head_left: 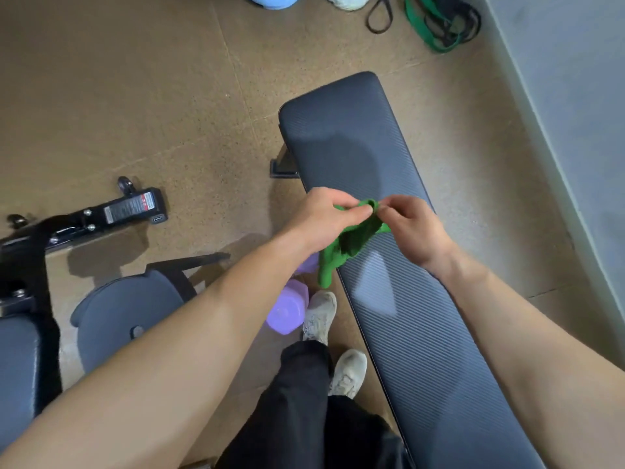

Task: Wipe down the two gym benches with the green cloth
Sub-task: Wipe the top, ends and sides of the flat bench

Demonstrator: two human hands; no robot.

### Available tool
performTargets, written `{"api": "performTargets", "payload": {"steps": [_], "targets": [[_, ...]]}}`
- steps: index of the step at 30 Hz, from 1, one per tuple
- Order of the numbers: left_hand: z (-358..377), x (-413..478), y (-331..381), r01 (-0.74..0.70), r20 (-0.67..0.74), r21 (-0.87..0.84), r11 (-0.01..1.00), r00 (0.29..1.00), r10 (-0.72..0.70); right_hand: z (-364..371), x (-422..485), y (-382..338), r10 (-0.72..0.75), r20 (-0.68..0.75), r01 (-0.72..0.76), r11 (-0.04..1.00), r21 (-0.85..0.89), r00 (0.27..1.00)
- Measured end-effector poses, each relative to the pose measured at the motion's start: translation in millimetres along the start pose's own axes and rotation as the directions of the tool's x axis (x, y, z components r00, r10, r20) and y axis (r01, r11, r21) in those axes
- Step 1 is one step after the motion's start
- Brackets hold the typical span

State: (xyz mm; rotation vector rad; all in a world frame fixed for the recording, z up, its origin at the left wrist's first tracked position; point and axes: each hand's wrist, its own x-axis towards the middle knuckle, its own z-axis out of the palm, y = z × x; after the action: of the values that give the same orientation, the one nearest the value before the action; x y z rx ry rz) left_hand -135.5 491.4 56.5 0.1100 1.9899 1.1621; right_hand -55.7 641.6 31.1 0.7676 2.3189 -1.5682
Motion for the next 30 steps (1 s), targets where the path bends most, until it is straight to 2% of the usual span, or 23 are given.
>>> {"api": "performTargets", "payload": {"steps": [3,6,7,9,11,13,16,19,22,25,27,30], "targets": [[9.6,-18.8,28.0,-0.122,-0.063,0.078,0.989,0.990,0.127,-12.7,-29.7,-11.0,-0.007,-0.035,0.012,0.990,0.144,0.999],[8.5,-34.5,53.5,-0.159,-0.096,-0.080,0.984,0.984,0.151,-23.1,-55.3,-32.6,-0.060,-0.016,0.061,0.907,0.416,0.998],[6.9,-41.0,62.1,-0.171,-0.081,-0.124,0.977,0.983,0.162,-28.8,-63.4,-37.7,-0.081,0.009,0.069,0.898,0.434,0.997],[2.5,-53.2,77.7,-0.236,-0.059,-0.081,0.968,0.971,0.232,-38.8,-75.0,-40.4,-0.081,0.045,0.062,0.945,0.321,0.996],[1.2,-65.6,89.8,-0.310,-0.072,0.059,0.949,0.947,0.314,-47.9,-82.4,-36.4,-0.102,0.046,0.099,0.993,0.063,0.994],[2.9,-77.3,97.9,-0.391,-0.076,0.183,0.902,0.909,0.410,-57.1,-89.6,-30.0,-0.110,0.032,0.114,0.975,-0.190,0.993],[7.3,-89.6,100.3,-0.445,-0.021,0.119,0.887,0.892,0.451,-67.6,-104.1,-18.4,-0.050,-0.025,0.036,0.918,-0.396,0.998],[11.0,-98.4,93.4,-0.438,0.001,0.067,0.897,0.899,0.439,-71.5,-109.7,7.5,-0.004,-0.031,-0.010,0.899,-0.438,1.000],[10.2,-102.0,82.3,-0.404,-0.081,-0.008,0.915,0.912,0.402,-71.5,-114.8,32.7,0.078,-0.010,-0.075,0.901,-0.428,0.997],[3.9,-93.0,68.4,-0.312,-0.176,-0.001,0.950,0.935,0.307,-74.9,-117.7,57.7,0.132,-0.010,-0.126,0.914,-0.385,0.991],[-2.1,-77.9,59.7,-0.247,-0.264,0.089,0.965,0.928,0.262,-83.0,-112.9,66.9,0.142,-0.071,-0.158,0.934,-0.320,0.987],[-14.7,-56.1,60.0,-0.210,-0.413,0.176,0.962,0.871,0.266,-104.2,-100.5,55.5,0.037,-0.225,-0.105,0.949,-0.297,0.974]]}}
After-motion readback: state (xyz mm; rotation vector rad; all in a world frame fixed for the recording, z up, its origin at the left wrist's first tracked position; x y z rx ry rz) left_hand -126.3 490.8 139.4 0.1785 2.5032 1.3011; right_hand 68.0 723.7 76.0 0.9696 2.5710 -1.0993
